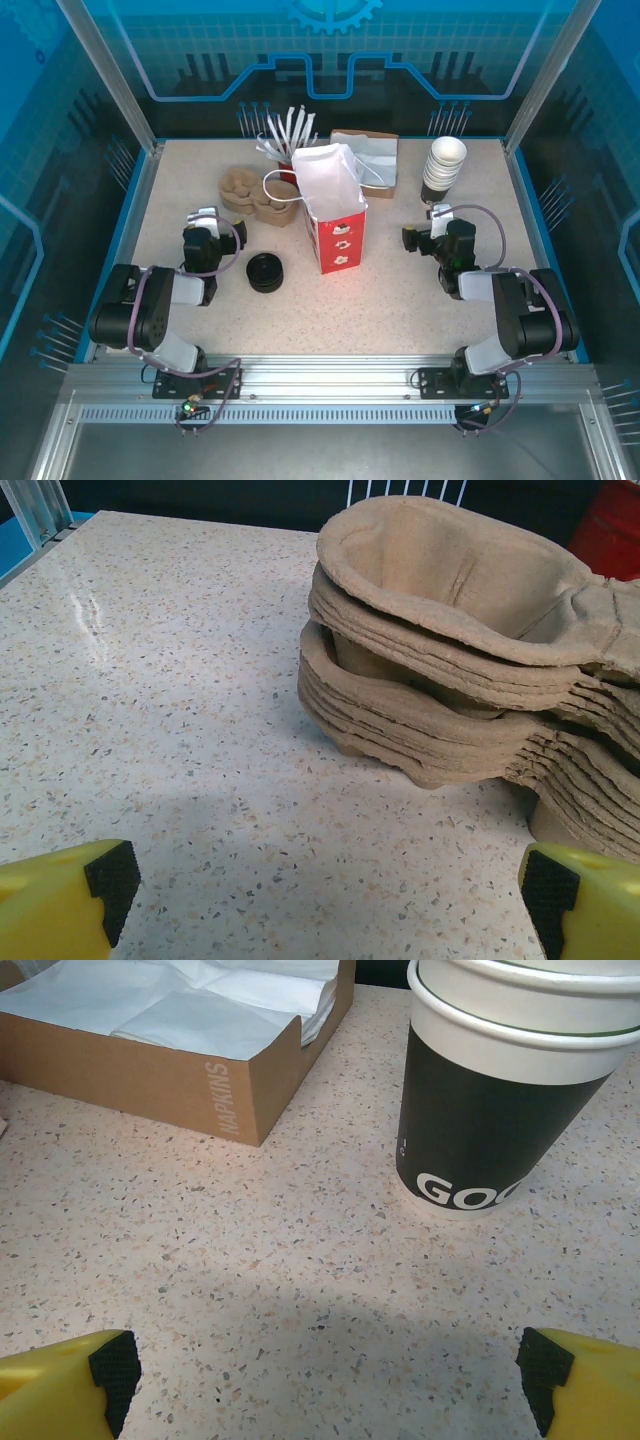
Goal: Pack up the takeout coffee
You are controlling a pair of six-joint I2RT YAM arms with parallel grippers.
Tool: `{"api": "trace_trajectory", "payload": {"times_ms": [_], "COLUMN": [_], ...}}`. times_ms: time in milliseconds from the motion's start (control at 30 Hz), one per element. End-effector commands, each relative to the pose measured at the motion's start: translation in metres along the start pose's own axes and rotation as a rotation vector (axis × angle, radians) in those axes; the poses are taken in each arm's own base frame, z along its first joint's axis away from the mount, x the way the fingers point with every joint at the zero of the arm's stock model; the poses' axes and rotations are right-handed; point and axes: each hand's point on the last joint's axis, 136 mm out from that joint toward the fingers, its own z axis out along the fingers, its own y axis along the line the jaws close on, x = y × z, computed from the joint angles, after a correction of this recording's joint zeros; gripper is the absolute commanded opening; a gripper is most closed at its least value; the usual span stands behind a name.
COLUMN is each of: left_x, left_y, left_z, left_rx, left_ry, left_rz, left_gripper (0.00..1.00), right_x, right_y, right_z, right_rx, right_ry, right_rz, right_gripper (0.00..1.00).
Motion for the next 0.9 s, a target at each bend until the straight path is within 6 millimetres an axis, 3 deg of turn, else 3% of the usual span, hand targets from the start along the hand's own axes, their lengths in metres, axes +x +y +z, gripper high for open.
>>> {"api": "trace_trajectory", "payload": {"times_ms": [0,867], "left_x": [-0.0083,-0.0108], "left_y": [-0.0044,-0.0088], "left_z": [0.0021,-0.0007], "left_rx": [0.010,0.035], "left_ry": [-0.019,-0.024], "left_rz": [0.024,0.031], "left_gripper": [0.99,0.99], "right_x": [-0.0100,-0.0110], "right_y": [-0.0054,-0.0051], "right_z": [0.0016,0.0009], "right_rx": [0.008,0.004], "right_ry": [-0.032,-0.036], "right_rz": [0.002,0.003], "right_gripper": [1.00,1.00]}}
